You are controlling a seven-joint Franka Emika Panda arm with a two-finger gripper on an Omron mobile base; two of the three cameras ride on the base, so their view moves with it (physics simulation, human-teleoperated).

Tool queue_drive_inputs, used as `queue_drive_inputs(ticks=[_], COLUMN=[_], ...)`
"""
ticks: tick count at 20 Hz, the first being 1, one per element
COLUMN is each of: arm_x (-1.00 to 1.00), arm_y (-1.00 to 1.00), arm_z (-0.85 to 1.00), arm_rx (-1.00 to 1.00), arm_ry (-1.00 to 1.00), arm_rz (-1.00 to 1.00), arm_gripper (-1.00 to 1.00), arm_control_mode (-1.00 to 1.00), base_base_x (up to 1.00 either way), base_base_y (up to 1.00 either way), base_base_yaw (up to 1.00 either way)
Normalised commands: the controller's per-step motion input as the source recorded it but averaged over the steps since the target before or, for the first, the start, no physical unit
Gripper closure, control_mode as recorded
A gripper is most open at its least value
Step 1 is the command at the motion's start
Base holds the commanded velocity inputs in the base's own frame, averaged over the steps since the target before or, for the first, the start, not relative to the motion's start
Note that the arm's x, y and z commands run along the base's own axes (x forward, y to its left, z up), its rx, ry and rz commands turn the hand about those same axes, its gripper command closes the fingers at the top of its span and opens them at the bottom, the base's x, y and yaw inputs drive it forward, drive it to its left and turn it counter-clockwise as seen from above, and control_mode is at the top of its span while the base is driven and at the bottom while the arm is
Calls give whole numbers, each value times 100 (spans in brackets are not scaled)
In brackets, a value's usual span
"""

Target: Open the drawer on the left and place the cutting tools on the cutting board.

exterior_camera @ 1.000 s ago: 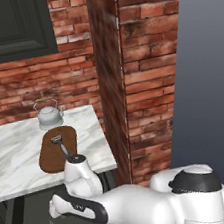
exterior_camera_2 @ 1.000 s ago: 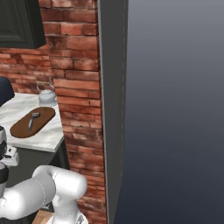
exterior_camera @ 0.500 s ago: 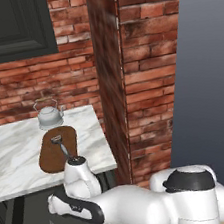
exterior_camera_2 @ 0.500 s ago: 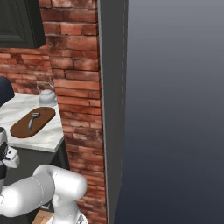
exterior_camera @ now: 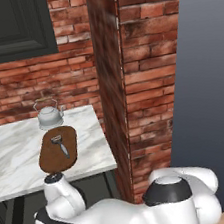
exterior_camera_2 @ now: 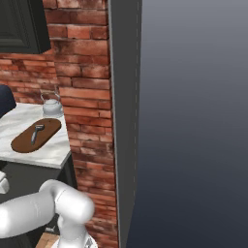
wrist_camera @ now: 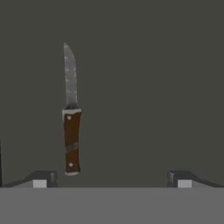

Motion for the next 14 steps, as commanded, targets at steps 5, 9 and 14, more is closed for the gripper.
queue_drive_inputs(ticks=[5,9,14], arm_x=[-3,0,5], arm_y=[53,31,9], arm_z=[-24,-21,-27], arm_rx=[-13,-6,-3], arm_ry=[6,8,14], arm_rz=[0,0,0], arm_gripper=[-100,-100,-100], arm_control_mode=[-100,-100,-100], base_base_x=[0,0,0], base_base_y=[0,0,0], base_base_yaw=[0,0,0])
